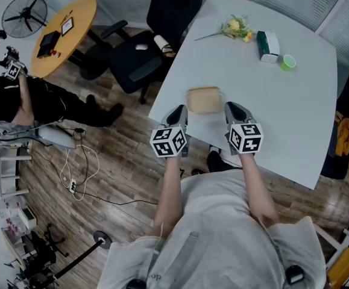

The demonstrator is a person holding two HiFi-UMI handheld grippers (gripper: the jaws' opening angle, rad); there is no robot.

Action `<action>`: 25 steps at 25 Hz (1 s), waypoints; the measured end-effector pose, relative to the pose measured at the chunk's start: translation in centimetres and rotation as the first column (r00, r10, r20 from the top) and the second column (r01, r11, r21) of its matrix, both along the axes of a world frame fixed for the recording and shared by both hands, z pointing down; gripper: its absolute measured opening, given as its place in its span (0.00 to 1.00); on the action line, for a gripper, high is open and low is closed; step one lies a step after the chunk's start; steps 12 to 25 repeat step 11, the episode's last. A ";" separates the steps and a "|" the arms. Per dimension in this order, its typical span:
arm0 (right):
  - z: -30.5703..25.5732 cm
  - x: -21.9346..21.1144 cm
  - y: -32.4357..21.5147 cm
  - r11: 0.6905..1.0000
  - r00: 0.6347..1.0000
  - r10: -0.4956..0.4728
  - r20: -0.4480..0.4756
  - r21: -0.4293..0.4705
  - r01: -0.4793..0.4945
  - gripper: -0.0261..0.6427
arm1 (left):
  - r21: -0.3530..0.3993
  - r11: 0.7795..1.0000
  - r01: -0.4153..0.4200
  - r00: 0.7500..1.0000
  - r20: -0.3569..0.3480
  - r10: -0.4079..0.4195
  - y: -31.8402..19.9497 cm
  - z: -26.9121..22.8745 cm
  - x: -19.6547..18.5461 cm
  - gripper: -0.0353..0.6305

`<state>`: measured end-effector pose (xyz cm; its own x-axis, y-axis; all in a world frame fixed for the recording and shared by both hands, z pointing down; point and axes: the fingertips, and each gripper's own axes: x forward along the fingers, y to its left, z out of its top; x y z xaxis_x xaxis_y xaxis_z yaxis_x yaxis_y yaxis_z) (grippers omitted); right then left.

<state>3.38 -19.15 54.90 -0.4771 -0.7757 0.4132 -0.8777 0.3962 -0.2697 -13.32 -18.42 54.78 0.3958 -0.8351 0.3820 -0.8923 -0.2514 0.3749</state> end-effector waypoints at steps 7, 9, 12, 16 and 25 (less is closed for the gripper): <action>0.2 0.1 -0.3 1.000 1.000 -0.006 0.009 -0.006 0.006 0.06 | -0.012 1.000 -0.002 1.000 0.006 0.002 0.0 0.5 0.1 0.08; 0.2 0.1 -0.6 1.000 1.000 -0.006 0.009 -0.007 0.006 0.06 | -0.015 1.000 -0.003 1.000 0.006 0.003 -0.2 0.6 0.2 0.08; 0.2 0.2 -0.9 1.000 1.000 -0.007 0.010 -0.007 0.007 0.06 | -0.016 1.000 -0.003 1.000 0.007 0.003 -0.5 0.6 0.2 0.08; 0.2 0.2 -0.9 1.000 1.000 -0.007 0.010 -0.007 0.007 0.06 | -0.016 1.000 -0.003 1.000 0.007 0.003 -0.5 0.6 0.2 0.08; 0.2 0.2 -0.9 1.000 1.000 -0.007 0.010 -0.007 0.007 0.06 | -0.016 1.000 -0.003 1.000 0.007 0.003 -0.5 0.6 0.2 0.08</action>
